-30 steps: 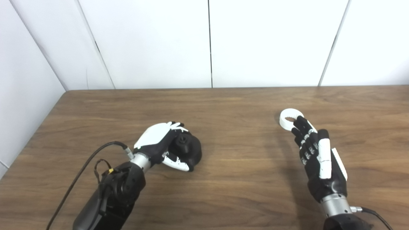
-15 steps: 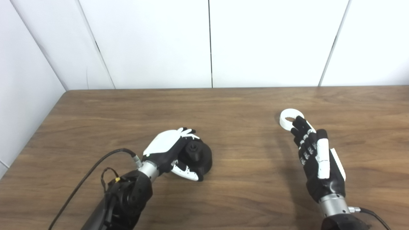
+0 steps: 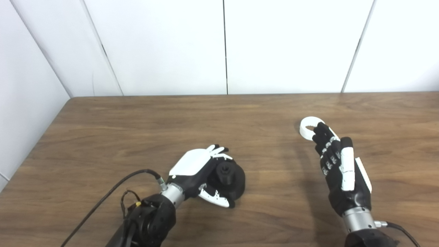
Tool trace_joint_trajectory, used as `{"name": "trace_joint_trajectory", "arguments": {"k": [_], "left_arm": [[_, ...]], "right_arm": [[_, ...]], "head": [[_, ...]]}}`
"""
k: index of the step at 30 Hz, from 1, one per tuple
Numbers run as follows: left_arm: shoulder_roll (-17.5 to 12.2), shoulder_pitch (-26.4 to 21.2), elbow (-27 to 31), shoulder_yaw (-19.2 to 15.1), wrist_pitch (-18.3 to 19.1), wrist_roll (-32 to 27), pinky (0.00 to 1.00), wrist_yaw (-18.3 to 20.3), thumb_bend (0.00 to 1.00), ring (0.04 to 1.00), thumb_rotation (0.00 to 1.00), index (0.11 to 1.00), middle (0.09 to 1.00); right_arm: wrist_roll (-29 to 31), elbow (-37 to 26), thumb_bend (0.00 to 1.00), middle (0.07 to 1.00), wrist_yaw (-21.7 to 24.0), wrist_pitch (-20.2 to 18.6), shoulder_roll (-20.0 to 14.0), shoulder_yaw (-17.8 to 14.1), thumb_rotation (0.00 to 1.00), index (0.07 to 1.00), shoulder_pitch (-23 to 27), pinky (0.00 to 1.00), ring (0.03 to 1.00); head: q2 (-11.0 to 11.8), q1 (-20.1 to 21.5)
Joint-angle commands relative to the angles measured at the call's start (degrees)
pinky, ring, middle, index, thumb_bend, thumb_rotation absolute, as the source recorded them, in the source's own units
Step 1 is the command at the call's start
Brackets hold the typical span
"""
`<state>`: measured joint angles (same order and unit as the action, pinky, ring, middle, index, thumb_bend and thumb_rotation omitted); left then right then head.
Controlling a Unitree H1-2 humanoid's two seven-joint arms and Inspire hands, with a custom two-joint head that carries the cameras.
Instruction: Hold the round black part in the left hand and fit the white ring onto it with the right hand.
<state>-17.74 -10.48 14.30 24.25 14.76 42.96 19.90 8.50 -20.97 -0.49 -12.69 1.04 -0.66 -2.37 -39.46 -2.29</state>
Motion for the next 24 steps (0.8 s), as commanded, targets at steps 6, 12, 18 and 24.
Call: {"name": "trace_joint_trajectory", "arguments": {"k": [6,12,18,24], "left_arm": [[0.5,0.4,1.5,0.4,-1.7,1.6,0.94,-0.2,0.95,1.0,0.3,0.733,0.947],[1.3,0.4,1.7,0.2,-2.3,1.8,0.94,0.3,0.95,1.0,0.28,0.73,0.947],[1.7,0.4,1.6,0.4,-2.9,2.0,0.96,0.4,0.95,1.0,0.28,0.731,0.947],[1.7,0.6,1.6,0.1,-3.2,1.9,0.96,0.1,0.95,1.0,0.28,0.731,0.945]], "right_arm": [[0.6,-1.8,0.61,0.919,0.2,0.4,0.8,0.2,1.0,0.899,-0.8,1.0,0.947],[0.6,-1.8,0.6,0.918,0.2,0.5,0.7,0.2,1.0,0.894,-0.8,1.0,0.946],[0.5,-2.2,0.6,0.914,0.1,-0.1,0.8,0.3,1.0,0.89,-0.8,1.0,0.945],[0.5,-2.3,0.6,0.92,0.1,-0.3,0.7,0.4,1.0,0.894,-0.9,1.0,0.95]], "head": [[-0.1,0.0],[-0.1,-0.1],[-0.3,0.0],[-0.4,-0.1]]}}
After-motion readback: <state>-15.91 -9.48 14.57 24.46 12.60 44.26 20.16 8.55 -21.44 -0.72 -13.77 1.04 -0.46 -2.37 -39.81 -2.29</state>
